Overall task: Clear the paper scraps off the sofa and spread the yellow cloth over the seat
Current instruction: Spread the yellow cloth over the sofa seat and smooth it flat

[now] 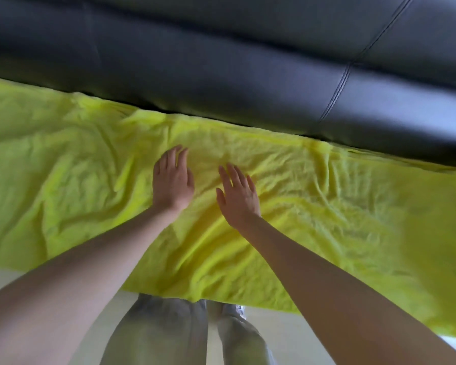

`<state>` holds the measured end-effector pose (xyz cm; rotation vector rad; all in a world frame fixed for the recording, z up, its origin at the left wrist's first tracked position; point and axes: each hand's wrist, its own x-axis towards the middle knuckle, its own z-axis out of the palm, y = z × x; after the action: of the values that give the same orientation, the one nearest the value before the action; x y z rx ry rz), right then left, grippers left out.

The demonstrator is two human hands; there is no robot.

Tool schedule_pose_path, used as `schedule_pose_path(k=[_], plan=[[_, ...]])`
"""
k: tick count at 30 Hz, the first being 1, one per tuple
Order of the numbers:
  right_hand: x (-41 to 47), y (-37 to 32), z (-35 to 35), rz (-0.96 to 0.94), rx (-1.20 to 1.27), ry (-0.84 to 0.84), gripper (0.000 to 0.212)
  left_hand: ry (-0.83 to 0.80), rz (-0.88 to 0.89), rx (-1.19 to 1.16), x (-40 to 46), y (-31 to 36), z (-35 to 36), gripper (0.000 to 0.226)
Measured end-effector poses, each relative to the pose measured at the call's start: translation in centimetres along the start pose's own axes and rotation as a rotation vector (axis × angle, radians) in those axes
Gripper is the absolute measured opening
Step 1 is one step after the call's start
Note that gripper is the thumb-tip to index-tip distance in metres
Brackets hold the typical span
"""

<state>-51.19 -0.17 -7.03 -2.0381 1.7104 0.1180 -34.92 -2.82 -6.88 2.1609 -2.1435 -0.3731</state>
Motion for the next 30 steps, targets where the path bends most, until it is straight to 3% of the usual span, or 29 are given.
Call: schedule_pose_path(k=[5, 8, 14, 20, 24, 30], plan=[[3.0, -3.9, -1.1, -0.039, -0.028, 0.05, 0.048, 0.109, -0.045, 0.008, 4.2, -7.0, -3.6, 0.034], [6.0, -7.3, -1.7, -0.051, -0.018, 0.107, 0.045, 0.09, -0.084, -0.001, 6.4, -12.7, -5.0, 0.034], [12.2, -15.7, -1.5, -0.056, 0.003, 0.217, 0.033, -0.074, -0.053, 0.018, 9.4, -23.1, -6.2, 0.04], [18.0, -25.9, 0.3, -0.042, -0.003, 0.105, 0.042, -0.277, 0.128, -0.002, 13.0, -31.2, -7.2, 0.05], [20.6, -28.5, 1.9, 0.125, -0.001, -0.001, 0.053, -0.503, 0.255, 0.027, 14.3, -35.0, -7.7, 0.072], [20.7, -28.1, 2.4, 0.147, -0.088, -0.01, 0.06, -0.586, 0.3, 0.246, 16.4, -40.5, -8.0, 0.1]])
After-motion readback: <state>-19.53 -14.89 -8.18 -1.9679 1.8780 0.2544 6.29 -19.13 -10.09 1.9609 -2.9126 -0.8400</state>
